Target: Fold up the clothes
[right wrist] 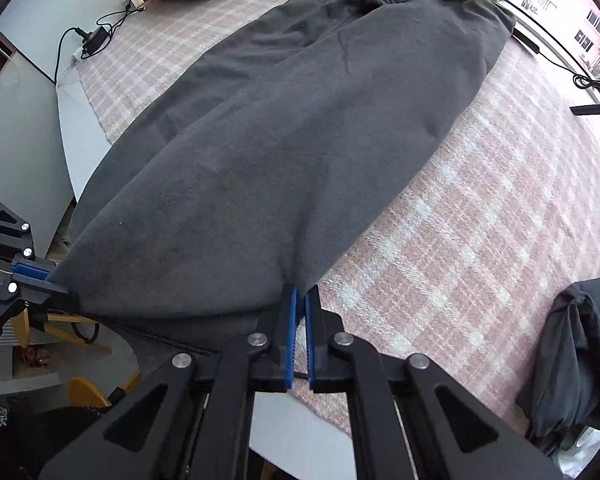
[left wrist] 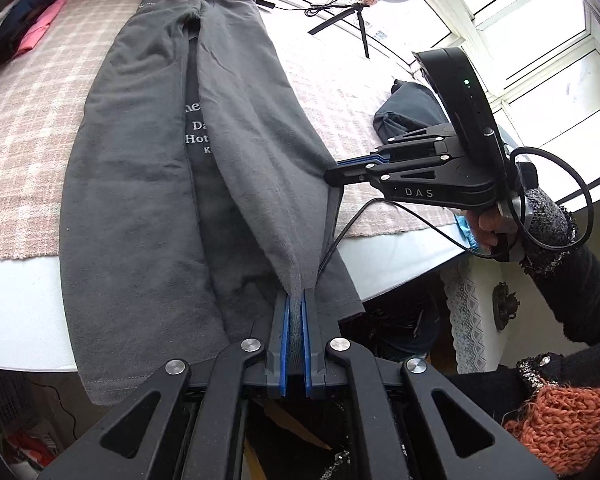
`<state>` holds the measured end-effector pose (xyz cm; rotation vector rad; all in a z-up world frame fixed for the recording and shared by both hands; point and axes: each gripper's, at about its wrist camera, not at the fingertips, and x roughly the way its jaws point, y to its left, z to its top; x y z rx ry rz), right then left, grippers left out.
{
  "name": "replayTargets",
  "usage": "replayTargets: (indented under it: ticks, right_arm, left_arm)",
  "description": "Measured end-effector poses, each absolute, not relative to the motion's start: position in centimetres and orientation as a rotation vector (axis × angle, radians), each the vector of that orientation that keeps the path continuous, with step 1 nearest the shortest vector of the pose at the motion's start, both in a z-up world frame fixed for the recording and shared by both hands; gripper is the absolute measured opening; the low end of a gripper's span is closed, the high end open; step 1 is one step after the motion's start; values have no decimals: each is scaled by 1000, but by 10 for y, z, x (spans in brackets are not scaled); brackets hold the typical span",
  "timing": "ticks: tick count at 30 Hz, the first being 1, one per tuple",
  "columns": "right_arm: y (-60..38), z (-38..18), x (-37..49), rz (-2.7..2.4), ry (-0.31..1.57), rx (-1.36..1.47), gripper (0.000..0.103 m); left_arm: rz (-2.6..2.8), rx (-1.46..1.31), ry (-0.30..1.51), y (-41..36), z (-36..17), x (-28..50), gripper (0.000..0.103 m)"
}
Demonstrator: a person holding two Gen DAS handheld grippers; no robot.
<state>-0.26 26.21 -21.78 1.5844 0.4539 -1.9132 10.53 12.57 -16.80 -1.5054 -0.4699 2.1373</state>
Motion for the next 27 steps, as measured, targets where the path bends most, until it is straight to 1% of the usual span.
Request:
replayTargets:
  ticks: [2, 3, 4, 5, 6, 9, 11, 15, 16, 18, 19, 20, 21, 22, 23, 25, 26, 27]
  right_arm:
    - [273, -205, -5, -1923, 402, 1590, 5]
    - [275, -206, -7, -1916, 364, 1612, 11]
    - [276, -209, -9, -1905, 329, 1645, 23]
    - [277, -213, -10, -1898, 295, 1671, 28]
    - [278, -214, -7, -1900, 268, 1667, 30]
    - [271, -206, 12, -1966, 341, 1569, 30]
    - [270, -201, 43, -1962, 398, 1460, 30]
    - [266, -205, 109, -1871, 393, 1365, 30]
    - [267, -208, 122, -1836, 377, 1396, 30]
    - [281, -215, 144, -1716, 246, 1548, 30]
    - [296, -216, 153, -1650, 119, 1616, 30]
    - [320, -211, 158, -1599, -52, 1667, 30]
    - [339, -204, 162, -1602, -124, 1686, 30]
    - [350, -195, 165, -1640, -112, 1682, 30]
    - [352, -189, 168, -1712, -48, 1640, 30]
    - [335, -180, 174, -1912, 190, 1462, 30]
    - [324, -182, 175, -1968, 273, 1387, 30]
    - [312, -190, 175, -1987, 318, 1334, 30]
  left_arm:
    - [2126, -1485, -459, 133, -166, 105, 5]
    - [2121, -1500, -446, 136, -172, 103, 5]
    - [2118, -1534, -428, 138, -180, 101, 5]
    - [2115, -1583, -409, 139, -192, 98, 5]
    - [2108, -1623, -396, 139, -203, 97, 5]
    - [2098, -1676, -417, 133, -221, 97, 5]
    - [2099, -1673, -438, 130, -222, 99, 5]
    - [2105, -1676, -420, 127, -221, 99, 5]
    - [2105, -1679, -420, 126, -220, 99, 5]
    - [2103, -1674, -412, 124, -218, 99, 5]
    - [2102, -1670, -407, 123, -217, 99, 5]
    - [2101, -1667, -402, 123, -215, 98, 5]
    - [2100, -1663, -400, 122, -215, 97, 5]
    - [2099, -1662, -400, 122, -215, 96, 5]
    - [2100, -1665, -394, 122, -216, 95, 5]
    - [2099, -1674, -373, 124, -219, 94, 5]
    - [2095, -1679, -366, 124, -221, 94, 5]
    - [2092, -1683, -362, 125, -222, 94, 5]
